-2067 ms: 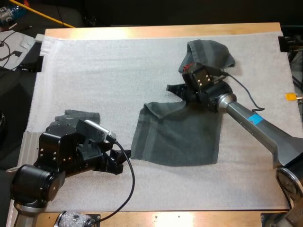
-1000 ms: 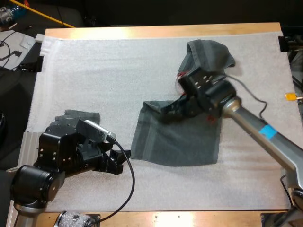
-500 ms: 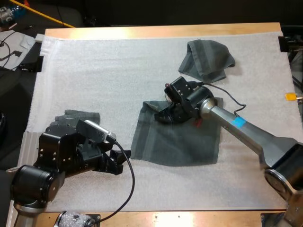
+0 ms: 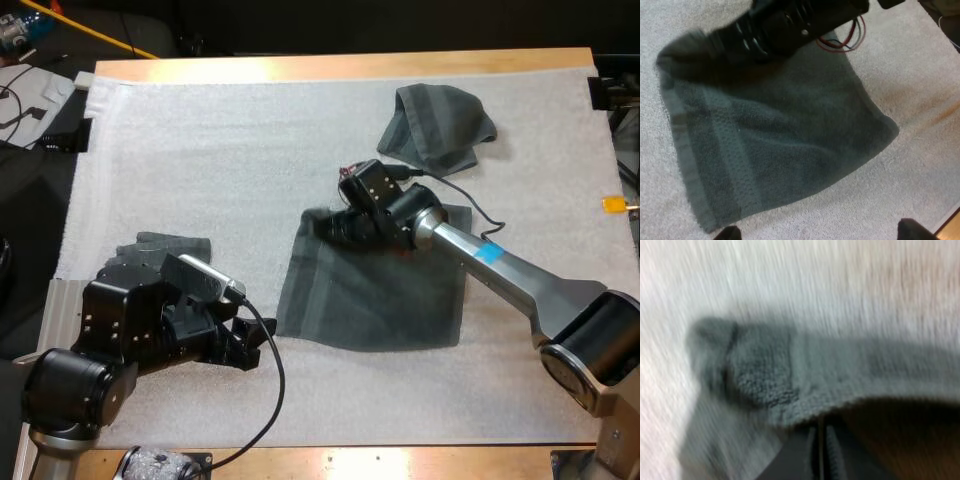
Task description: Pick towel from pile, fold and stack
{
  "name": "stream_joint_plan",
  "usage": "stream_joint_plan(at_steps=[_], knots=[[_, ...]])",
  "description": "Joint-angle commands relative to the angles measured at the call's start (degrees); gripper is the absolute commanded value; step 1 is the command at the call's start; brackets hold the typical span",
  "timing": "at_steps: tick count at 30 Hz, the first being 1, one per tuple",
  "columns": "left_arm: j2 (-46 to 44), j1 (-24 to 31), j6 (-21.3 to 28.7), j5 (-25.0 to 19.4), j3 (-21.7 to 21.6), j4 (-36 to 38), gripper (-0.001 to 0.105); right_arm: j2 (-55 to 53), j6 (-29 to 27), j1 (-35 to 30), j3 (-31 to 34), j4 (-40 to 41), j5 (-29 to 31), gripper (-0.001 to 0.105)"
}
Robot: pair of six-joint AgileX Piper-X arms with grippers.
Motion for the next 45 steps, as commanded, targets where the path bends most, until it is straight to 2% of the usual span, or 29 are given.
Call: stream_joint_plan(at_steps=[1,7,10,14,22,28,30,35,37,38,45], knots=[[-0.45,-0.12,0.02,0.47,-0.13,0.41,0.06,0.25,3.28,-0.63,-0.98,-6.74,2.95,0.001],[-0.33,-0.07,0.13,0.36,-0.17,0.77,0.06,-0.34,5.19,-1.39,-1.6,-15.5,7.95,0.0],[-0.44,-0.1,0.25,0.43,-0.16,0.74,0.06,-1.68,3.3,-1.57,-2.2,-15.81,9.78,0.001],[-0.14,-0.08,0.08,0.52,-0.27,0.78,0.06,-4.47,1.44,-1.21,-1.72,-14.51,8.62,0.0],[-0.15,-0.2,0.26,0.65,-0.2,0.77,0.06,-14.38,-4.72,-1.06,-1.93,-4.81,9.27,0.0],[-0.18,-0.13,0.37,0.71,-0.18,0.75,0.06,-21.59,-8.09,-1.03,-1.93,9.06,9.76,0.002],[-0.12,-0.2,0.35,0.71,-0.18,0.68,0.06,-23.6,-8.48,-1.06,-1.91,14.06,9.9,0.01],[-0.24,-0.25,0.51,0.64,-0.18,0.59,0.06,-28.13,-9.65,-0.98,-1.92,24.14,10.37,0.051],[-0.04,-0.28,0.23,0.36,-0.15,1.04,0.06,-27.56,-8.91,-1.14,-2.06,20.22,9.94,0.053],[-0.07,-0.18,0.32,0.38,-0.15,1.11,0.06,-28.86,-9.26,-1.1,-2.24,23.43,10.03,0.061],[-0.29,-0.23,0.61,0.21,-0.16,1.24,0.06,-35.18,-9.32,-0.94,-1.56,33.94,10.34,0.061]])
